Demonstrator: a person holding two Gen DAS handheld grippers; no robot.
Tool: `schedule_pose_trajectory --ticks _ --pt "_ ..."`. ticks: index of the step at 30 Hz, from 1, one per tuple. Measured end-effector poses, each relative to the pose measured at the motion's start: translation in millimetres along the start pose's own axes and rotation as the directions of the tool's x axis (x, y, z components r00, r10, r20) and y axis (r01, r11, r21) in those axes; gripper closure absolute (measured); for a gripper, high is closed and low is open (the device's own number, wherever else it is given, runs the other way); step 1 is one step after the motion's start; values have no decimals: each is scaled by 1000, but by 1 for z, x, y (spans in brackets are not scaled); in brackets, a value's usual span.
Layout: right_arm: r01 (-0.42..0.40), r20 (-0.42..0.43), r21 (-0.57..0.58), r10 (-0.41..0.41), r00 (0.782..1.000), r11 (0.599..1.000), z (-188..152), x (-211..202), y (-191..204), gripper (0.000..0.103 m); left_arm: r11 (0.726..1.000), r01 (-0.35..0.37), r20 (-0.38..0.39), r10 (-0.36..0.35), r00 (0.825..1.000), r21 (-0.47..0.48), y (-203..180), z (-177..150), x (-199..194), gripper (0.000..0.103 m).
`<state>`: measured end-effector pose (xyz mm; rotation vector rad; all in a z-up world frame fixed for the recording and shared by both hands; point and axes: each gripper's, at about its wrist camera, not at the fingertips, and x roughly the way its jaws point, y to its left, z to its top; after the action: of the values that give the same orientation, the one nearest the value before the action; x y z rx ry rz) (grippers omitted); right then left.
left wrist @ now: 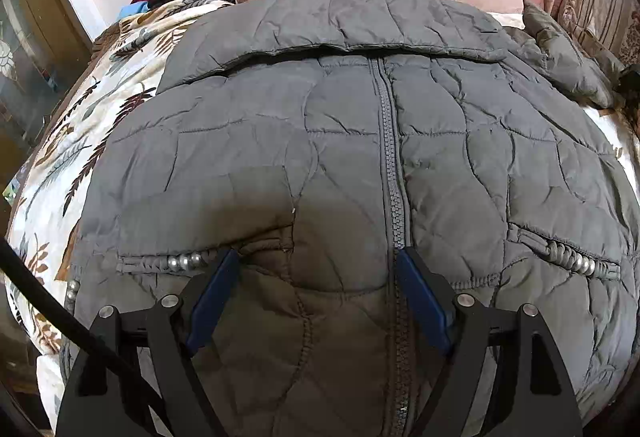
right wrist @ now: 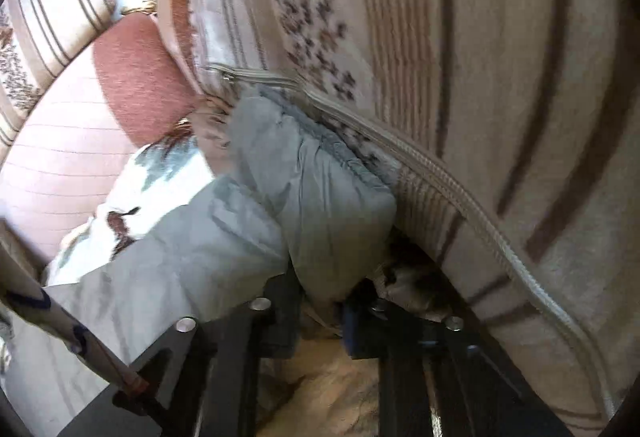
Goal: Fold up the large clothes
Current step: 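Grasp the sleeve cuff with the right tool and lift it, then fold the held sleeve across the jacket body and open the right tool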
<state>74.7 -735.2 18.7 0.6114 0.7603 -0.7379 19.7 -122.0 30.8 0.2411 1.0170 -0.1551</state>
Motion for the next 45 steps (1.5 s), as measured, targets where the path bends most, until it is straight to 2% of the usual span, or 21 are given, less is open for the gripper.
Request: schedule_pose_trajectory --ticks 6,13,20,23,27,31,36,41,45 --pt "-51 60 -29 53 997 998 -6 -60 8 90 999 35 0 -35 999 -10 5 -2 -7 23" --pt "-96 129 -100 109 986 990 -21 -142 34 91 996 88 66 -87 994 -8 15 -16 -36 23" --pt "-65 175 -229 107 979 971 -49 -213 76 91 991 136 139 -135 981 1 24 -22 -57 23" --pt "-64 178 -250 110 978 966 -62 -241 87 91 984 175 158 -171 973 -15 31 -25 -63 23" --pt "-54 191 -281 111 975 958 -79 -280 107 91 982 190 173 -185 967 -12 40 -31 -69 23" --pt "-48 199 -327 119 973 944 -93 -316 141 91 985 171 208 -169 963 7 52 -29 -74 23" --pt "-50 191 -404 138 972 913 -110 -340 190 91 982 187 258 -170 951 -41 78 -11 -72 23" --pt "-74 154 -486 169 974 871 -139 -344 237 91 992 100 321 -72 944 -72 104 12 -60 23" --pt "-133 93 -519 210 973 844 -160 -331 274 91 983 70 318 -13 948 -169 140 16 -43 23"
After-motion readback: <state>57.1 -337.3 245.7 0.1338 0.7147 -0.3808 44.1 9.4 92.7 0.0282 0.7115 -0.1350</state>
